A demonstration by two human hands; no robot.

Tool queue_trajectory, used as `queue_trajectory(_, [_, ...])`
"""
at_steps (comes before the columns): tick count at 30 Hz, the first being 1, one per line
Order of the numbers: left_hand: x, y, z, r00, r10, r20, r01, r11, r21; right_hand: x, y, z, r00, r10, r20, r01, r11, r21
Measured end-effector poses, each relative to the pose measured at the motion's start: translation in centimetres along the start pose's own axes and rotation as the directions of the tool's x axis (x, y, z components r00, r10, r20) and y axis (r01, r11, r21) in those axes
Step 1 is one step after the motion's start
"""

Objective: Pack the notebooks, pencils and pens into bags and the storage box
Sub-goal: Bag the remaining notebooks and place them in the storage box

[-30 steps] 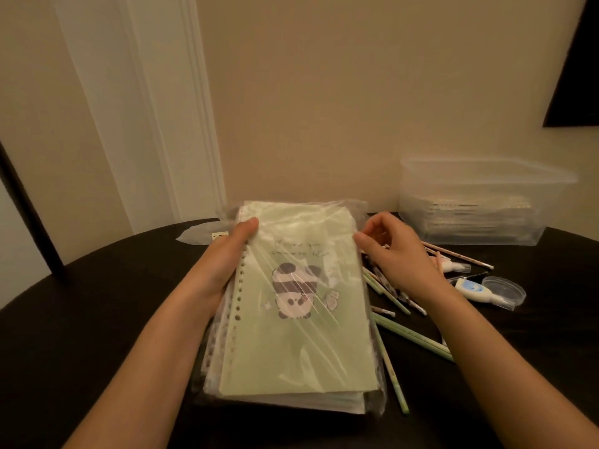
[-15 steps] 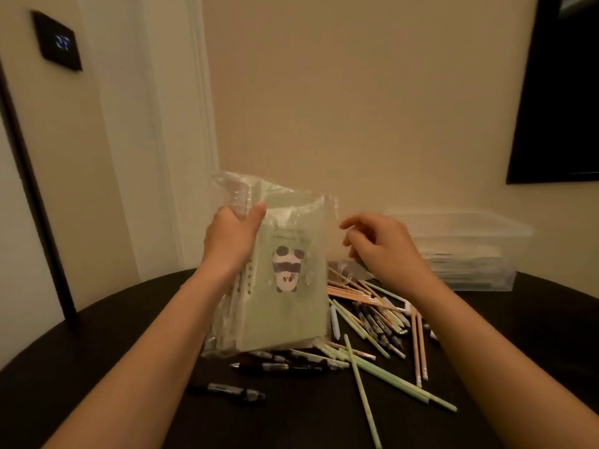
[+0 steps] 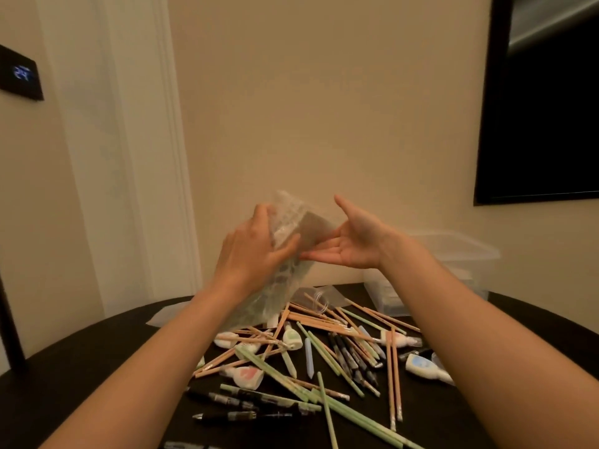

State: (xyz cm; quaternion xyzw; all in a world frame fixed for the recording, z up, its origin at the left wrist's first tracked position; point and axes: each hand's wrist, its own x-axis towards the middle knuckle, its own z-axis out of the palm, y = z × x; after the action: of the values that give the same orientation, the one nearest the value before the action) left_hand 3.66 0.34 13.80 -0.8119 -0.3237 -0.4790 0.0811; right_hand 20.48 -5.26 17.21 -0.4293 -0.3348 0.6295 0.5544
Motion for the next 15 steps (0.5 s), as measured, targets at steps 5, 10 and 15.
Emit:
queue_trajectory(5, [1.2,0.0,1.6,0.894,0.444,0.064,-0.448,0.87,0.205,1.6,-0.1,-1.8,0.996,-0.021,-0.082,0.026,0.998,0.053])
queue_trajectory(10, [2.0,-0.1,2.9,0.787,0.616,0.041,-0.604,0.755,0.254,3.4,0.1,-2.9,0.985,-0.101,-0.142,0.091,0.993,-0.079])
queue_trajectory(15, [2.1,-0.4,3.4,0.852,0.476,0.218,-0.497,0.866,0.054,4.1,-0.5,-4.4,0.94,-0.211,-0.268,0.184,0.975,-0.123])
